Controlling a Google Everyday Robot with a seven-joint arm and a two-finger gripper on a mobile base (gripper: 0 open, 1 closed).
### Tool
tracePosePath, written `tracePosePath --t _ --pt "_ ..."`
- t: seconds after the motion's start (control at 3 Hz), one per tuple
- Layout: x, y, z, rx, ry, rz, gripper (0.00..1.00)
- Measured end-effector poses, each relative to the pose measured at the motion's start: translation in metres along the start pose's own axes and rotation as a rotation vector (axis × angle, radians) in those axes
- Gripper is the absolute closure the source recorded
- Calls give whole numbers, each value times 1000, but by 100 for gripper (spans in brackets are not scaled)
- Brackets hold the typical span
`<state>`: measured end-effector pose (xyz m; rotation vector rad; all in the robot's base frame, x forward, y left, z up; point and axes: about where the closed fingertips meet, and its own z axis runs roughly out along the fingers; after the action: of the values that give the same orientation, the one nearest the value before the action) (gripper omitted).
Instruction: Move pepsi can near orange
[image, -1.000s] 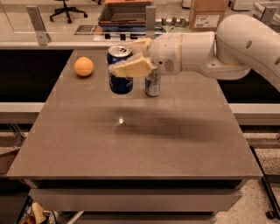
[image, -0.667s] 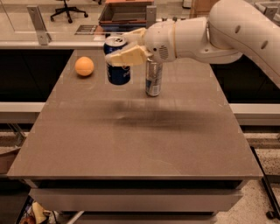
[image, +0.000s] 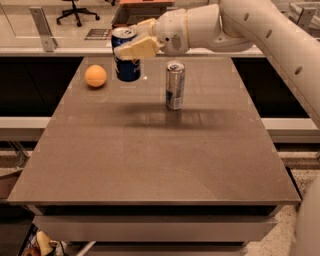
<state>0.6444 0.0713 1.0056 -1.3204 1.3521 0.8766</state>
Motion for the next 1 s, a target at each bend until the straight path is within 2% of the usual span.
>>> tracePosePath --t 0.33,0.67,1.0 --pt "6 -20 6 -32 -23 -10 100" --pt "20 -38 9 -32 -27 -15 100" --pt "34 -50 9 -4 -10 -11 100"
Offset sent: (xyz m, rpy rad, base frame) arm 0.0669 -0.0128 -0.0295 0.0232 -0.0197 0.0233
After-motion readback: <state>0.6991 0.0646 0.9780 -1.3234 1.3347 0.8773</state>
